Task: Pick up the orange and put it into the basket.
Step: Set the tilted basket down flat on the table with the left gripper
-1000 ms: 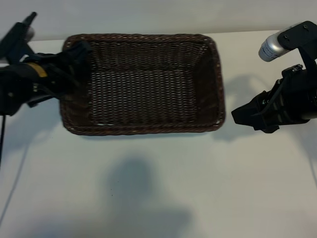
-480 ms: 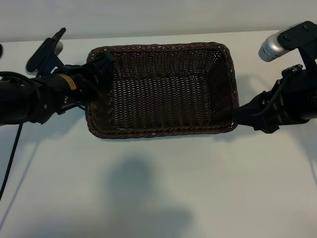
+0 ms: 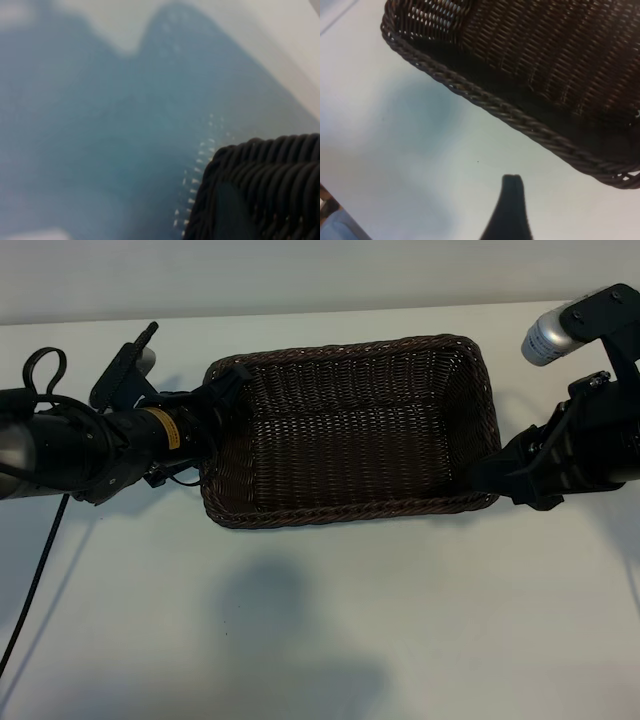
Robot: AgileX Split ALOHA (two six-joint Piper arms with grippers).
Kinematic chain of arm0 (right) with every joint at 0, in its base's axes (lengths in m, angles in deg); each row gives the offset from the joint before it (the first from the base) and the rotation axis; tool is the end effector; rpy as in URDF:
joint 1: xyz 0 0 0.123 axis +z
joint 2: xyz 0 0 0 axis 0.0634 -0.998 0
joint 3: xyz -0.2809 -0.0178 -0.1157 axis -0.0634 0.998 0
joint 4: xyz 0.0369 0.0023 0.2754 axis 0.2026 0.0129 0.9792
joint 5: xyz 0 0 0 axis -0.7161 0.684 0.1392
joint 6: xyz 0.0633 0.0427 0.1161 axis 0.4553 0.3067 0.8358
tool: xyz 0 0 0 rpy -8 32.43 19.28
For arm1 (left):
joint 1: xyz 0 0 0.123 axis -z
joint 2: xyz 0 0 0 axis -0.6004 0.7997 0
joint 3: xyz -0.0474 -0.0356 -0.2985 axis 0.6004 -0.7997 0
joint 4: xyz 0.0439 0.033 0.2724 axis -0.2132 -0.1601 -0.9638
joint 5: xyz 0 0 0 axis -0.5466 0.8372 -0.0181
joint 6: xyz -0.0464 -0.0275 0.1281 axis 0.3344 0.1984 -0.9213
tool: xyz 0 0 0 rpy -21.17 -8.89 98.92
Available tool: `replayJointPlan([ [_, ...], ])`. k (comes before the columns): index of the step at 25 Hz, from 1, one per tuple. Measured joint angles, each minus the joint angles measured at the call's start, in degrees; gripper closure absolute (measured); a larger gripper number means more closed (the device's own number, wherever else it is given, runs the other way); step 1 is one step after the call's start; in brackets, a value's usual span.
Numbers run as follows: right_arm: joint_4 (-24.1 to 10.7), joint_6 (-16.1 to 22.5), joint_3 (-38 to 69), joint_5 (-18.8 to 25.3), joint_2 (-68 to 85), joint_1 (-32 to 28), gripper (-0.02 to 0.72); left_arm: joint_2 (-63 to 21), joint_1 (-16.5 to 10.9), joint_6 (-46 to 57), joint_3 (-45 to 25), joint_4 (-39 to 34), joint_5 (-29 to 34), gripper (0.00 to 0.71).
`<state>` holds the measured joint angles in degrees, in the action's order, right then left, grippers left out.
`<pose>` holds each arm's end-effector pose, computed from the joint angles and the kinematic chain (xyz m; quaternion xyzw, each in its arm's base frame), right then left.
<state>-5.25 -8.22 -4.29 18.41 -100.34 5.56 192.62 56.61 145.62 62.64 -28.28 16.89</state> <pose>0.2693 0.1020 0.2534 -0.1823 0.9121 0.2119 0.3000 0.3770 -0.1572 0.1038 -0.2648 0.8480 -0.3396 0.3091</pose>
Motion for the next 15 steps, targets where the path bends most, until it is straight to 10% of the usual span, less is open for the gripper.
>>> replayJointPlan([
  [15,-0.53,0.00,0.00,0.17,0.00,0.00,0.110,0.00,0.00,1.65,0.27,-1.12,0.63,0.315],
])
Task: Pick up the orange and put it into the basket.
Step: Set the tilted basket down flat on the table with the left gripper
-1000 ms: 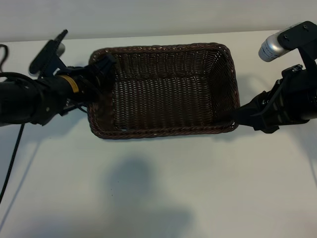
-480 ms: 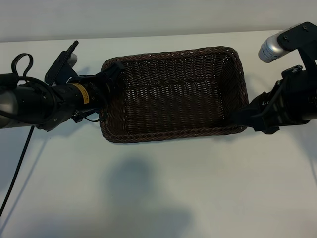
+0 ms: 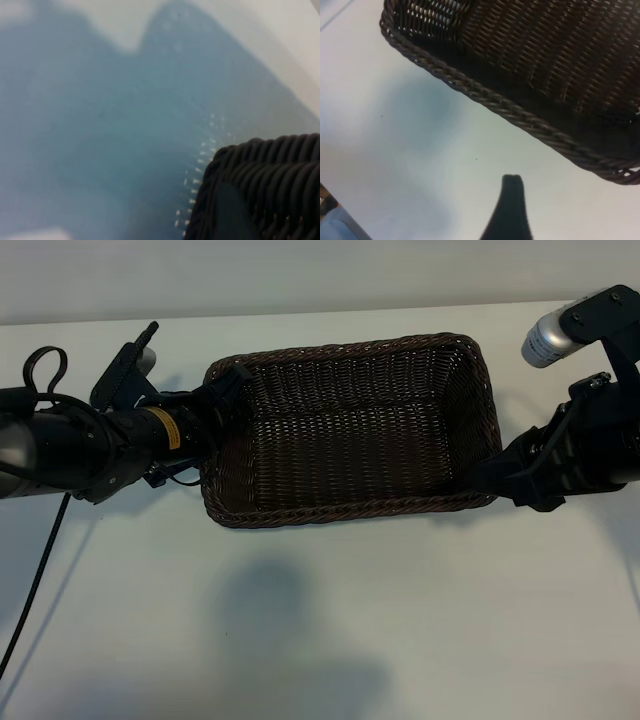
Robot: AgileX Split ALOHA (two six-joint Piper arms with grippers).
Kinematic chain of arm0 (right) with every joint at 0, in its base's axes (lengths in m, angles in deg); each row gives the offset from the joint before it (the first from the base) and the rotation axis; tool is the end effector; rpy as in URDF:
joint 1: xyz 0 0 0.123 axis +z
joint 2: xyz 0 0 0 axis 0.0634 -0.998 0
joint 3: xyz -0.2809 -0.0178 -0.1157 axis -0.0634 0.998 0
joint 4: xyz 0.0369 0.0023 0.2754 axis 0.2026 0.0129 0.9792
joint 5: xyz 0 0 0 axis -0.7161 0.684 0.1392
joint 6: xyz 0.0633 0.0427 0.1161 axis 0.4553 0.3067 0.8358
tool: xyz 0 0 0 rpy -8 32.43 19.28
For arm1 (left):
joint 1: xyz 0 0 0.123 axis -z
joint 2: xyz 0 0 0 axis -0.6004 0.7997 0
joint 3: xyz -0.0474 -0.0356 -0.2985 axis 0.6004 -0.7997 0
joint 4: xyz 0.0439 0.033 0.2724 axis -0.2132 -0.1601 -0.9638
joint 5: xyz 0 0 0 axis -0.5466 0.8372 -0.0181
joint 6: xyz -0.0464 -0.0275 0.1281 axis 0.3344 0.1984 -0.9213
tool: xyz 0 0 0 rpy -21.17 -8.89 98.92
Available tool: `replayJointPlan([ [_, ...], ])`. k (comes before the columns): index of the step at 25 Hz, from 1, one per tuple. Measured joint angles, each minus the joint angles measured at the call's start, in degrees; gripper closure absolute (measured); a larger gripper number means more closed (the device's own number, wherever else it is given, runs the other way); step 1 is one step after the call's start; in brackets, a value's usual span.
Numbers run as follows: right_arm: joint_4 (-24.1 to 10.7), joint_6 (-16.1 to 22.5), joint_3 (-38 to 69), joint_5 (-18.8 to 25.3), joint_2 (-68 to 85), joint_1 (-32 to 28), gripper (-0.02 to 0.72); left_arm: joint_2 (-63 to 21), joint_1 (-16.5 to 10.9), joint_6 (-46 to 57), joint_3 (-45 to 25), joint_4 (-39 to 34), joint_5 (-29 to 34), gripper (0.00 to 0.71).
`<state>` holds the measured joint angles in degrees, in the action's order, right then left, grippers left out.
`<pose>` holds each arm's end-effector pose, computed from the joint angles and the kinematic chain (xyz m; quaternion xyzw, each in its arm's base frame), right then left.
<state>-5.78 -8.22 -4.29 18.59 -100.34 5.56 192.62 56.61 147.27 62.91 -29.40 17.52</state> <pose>0.2688 0.1014 0.2527 -0.1855 0.9127 0.2088 0.2982 0.3772 -0.1576 0.1037 -0.2689 0.8486 -0.3394 0.3040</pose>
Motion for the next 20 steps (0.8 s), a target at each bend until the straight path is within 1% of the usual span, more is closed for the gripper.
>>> replayJointPlan([
  [8,-0.11,0.00,0.00,0.00,0.00,0.00,0.110,0.00,0.00,1.27,0.00,-0.75,0.00,0.315],
  [10,-0.17,0.00,0.00,0.00,0.00,0.00,0.110,0.00,0.00,1.87,0.00,-1.80,-0.18,0.300],
  [11,-0.29,0.00,0.00,0.00,0.00,0.00,0.110,0.00,0.00,2.37,0.00,-2.32,-0.65,0.275],
  [16,-0.35,-0.05,0.00,0.00,0.00,0.00,0.110,0.00,0.00,3.92,0.00,-4.56,-1.41,0.106],
  [18,-0.35,0.01,0.00,0.00,0.00,0.00,0.110,0.00,0.00,4.00,0.00,-5.34,-1.61,0.081],
  [20,-0.47,0.01,0.00,0.00,0.00,0.00,0.110,0.00,0.00,4.00,0.00,-5.65,-1.84,0.073],
])
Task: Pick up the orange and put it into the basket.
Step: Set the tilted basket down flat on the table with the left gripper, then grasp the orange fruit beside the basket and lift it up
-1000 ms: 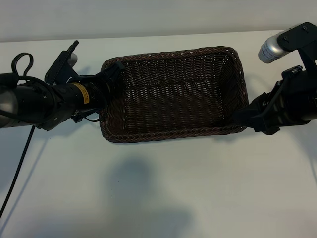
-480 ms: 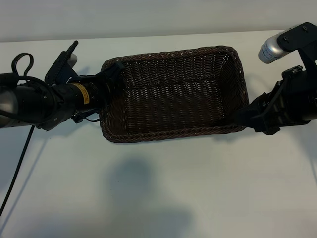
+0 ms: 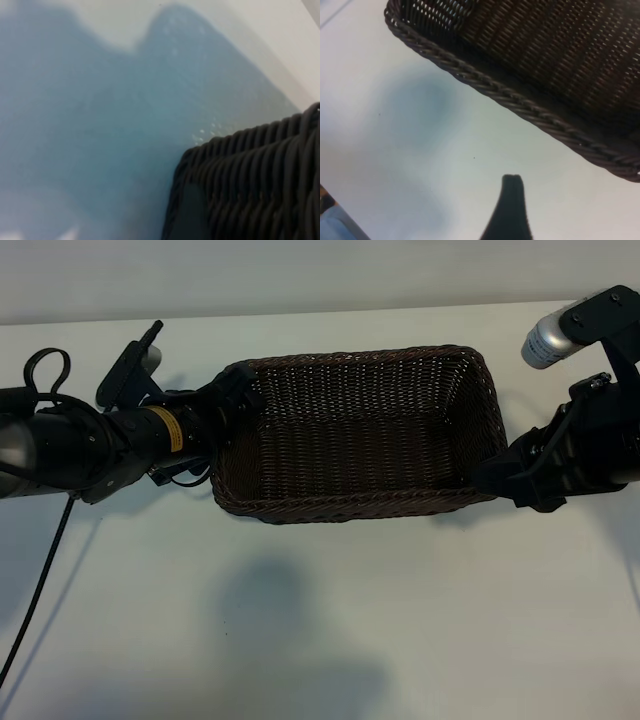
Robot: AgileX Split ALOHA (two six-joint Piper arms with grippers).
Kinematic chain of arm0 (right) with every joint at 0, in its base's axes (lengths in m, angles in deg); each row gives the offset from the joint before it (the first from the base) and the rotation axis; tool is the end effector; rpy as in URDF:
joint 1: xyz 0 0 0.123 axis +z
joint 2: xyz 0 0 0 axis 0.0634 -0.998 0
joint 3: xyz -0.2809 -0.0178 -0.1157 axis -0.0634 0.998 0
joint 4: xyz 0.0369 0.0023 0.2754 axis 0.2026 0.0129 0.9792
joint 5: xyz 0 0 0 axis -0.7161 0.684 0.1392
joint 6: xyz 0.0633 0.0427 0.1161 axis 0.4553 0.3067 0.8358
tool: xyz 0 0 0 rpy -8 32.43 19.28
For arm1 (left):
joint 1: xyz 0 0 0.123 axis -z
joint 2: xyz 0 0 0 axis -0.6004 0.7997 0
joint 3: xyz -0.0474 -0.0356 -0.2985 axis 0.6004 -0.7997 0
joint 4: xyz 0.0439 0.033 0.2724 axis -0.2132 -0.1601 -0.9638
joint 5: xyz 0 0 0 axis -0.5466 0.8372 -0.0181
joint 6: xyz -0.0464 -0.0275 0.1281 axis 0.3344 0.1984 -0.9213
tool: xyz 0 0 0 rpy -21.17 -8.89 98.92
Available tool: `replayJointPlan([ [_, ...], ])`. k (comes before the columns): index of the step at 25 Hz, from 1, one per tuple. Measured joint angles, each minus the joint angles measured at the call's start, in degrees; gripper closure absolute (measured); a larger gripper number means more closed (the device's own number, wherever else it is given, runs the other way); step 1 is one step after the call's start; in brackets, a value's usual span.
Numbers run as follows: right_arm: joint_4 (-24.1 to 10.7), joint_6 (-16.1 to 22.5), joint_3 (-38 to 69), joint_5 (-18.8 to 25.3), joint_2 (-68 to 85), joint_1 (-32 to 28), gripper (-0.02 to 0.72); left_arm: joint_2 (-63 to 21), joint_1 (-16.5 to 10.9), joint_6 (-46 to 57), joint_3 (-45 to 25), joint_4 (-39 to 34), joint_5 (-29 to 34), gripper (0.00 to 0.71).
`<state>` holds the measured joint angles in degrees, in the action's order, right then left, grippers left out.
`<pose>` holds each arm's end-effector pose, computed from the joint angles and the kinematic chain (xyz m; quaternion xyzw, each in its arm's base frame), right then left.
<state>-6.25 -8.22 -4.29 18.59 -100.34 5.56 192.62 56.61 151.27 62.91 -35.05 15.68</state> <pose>0.2688 0.1008 0.2523 -0.1880 0.9131 0.2055 0.2978 0.3751 -0.1636 0.1058 -0.2485 0.8504 -0.3553 0.2980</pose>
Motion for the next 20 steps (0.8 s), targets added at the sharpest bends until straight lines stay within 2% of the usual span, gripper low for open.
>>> replayJointPlan([
  [5,-0.09,0.00,0.00,0.06,0.00,0.00,0.110,-1.90,0.00,0.08,0.00,-0.98,0.13,0.071],
  [13,-0.09,0.00,0.00,0.16,0.00,0.00,0.110,-8.47,-0.72,0.12,0.00,-5.89,8.05,0.071],
  [20,-0.09,0.00,0.00,0.36,0.00,0.00,0.110,-11.91,-0.72,0.42,0.00,-9.03,12.19,0.074],
])
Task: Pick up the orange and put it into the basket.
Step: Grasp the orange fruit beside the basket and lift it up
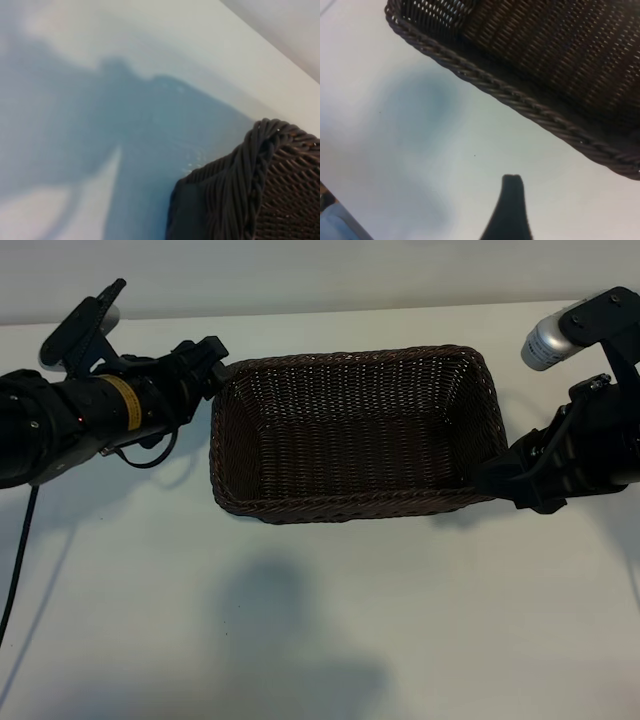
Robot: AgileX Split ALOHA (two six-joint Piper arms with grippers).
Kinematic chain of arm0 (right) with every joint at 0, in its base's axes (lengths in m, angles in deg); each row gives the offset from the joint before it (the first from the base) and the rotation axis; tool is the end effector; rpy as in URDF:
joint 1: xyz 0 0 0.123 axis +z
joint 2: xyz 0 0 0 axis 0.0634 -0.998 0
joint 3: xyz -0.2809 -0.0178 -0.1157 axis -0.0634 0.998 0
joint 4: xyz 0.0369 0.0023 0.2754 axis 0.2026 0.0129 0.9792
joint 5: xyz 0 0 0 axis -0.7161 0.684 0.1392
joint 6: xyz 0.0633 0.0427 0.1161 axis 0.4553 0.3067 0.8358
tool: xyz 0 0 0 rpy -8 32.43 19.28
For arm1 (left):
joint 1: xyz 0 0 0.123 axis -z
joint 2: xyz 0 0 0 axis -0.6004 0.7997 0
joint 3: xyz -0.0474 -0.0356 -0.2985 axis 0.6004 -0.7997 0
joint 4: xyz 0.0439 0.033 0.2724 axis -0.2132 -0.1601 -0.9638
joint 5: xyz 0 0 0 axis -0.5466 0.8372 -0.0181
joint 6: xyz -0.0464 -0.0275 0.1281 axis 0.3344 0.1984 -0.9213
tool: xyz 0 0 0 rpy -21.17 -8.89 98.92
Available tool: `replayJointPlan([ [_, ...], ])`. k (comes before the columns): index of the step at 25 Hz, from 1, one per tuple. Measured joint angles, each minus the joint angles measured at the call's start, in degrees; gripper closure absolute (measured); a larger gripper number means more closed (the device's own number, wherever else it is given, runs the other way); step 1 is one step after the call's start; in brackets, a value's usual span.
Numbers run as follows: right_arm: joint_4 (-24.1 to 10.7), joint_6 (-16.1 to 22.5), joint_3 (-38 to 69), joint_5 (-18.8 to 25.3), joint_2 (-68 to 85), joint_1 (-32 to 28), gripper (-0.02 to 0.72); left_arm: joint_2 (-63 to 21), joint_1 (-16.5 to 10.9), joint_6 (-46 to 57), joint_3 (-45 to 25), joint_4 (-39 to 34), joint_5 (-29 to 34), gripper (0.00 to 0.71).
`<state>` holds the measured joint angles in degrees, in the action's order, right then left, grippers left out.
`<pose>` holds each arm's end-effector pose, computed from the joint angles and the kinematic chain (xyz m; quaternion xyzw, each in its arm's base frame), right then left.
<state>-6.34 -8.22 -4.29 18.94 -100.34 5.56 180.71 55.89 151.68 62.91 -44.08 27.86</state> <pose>0.2680 0.1009 0.2519 -0.1895 0.9135 0.2060 0.2951 0.3645 -0.1425 0.1654 -0.1965 0.8649 -0.2968 0.3539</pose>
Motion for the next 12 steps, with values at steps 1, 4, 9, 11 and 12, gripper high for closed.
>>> replayJointPlan([
  [1,0.00,0.00,0.00,0.00,0.00,0.00,0.110,-0.50,0.00,0.15,0.00,-0.67,0.20,0.076],
  [4,0.00,0.00,0.00,0.06,0.00,0.00,0.110,-2.02,0.00,0.88,0.00,-2.51,0.65,0.081],
  [9,0.00,0.00,0.00,0.06,0.00,0.00,0.110,-4.14,0.00,1.43,0.00,-5.05,1.55,0.091],
  [11,0.00,0.00,0.00,0.06,0.00,0.00,0.110,-4.84,0.00,1.53,0.00,-5.56,1.61,0.093],
  [12,0.00,0.00,0.00,0.06,0.00,0.00,0.110,-5.28,0.00,1.54,0.00,-6.07,1.61,0.095],
])
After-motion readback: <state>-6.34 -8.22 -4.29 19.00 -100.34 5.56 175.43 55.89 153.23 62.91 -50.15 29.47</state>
